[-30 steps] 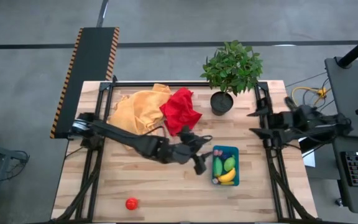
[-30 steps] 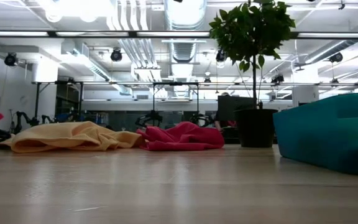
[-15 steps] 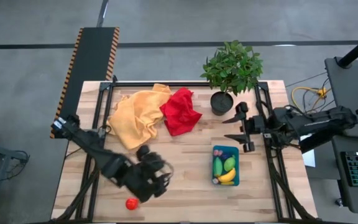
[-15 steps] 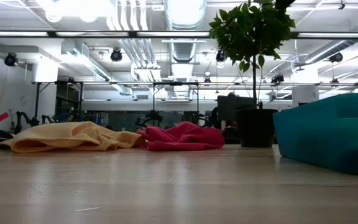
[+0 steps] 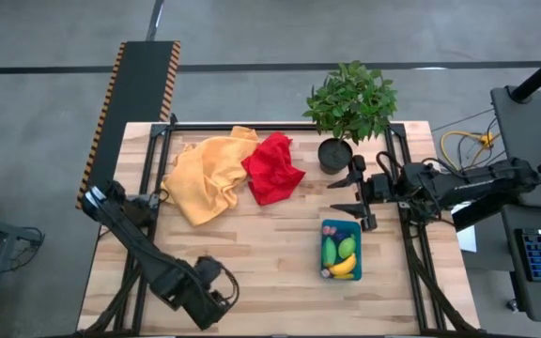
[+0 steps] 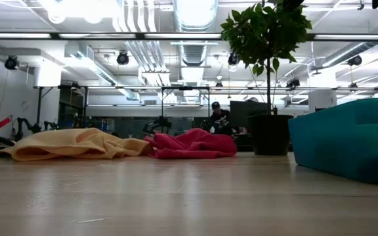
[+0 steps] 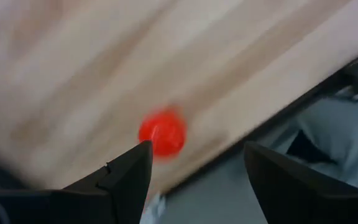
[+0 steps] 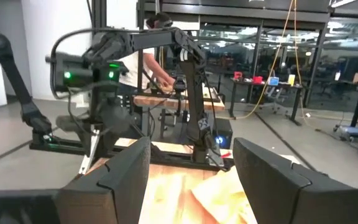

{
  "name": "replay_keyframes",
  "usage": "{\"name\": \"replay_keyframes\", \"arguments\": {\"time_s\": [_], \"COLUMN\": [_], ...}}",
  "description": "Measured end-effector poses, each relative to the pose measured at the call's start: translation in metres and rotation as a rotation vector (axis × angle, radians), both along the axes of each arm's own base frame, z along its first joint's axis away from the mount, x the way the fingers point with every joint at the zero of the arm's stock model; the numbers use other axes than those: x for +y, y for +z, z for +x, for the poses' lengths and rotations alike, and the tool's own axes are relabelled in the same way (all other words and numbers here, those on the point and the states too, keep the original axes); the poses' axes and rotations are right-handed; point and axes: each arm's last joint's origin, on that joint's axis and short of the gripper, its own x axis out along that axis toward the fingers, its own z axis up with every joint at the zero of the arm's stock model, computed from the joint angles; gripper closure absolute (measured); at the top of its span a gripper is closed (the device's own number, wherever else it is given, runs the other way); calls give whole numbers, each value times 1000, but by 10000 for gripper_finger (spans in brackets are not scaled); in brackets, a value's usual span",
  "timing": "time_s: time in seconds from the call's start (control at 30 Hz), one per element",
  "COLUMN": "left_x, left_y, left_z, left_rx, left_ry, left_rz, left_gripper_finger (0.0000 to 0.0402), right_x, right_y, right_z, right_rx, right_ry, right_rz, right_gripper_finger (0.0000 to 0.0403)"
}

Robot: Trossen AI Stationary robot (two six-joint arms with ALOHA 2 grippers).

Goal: Pick and placing Produce into tupperware
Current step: Put the tomato into the blue bin

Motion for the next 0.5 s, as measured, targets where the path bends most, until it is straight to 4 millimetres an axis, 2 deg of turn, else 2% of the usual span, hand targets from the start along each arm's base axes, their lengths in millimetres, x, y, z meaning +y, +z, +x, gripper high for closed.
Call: {"name": "replay_keyframes", "arguments": {"time_s": [0.07,0.13,0.27,0.5], "left_x": [-1,-2,-4,-6], "left_y": [-3,-3,-2,-7], "left_z": [-4,-5,-4,-4], "left_rx": [124,175,165,164], "left_ry": [41,70,112,33], "left_rz": [-69,-111,-133,-122], "left_gripper_finger": [164,164,164,164], "right_x": [0,0,0,0], "right_y": [0,0,1,0], "right_z": [0,0,0,0], "right_rx": [1,3,5,16], "right_ry": [2,4,6,12], "right_rz": [17,29,56,101], "right_gripper_finger": [179,179,179,179]}}
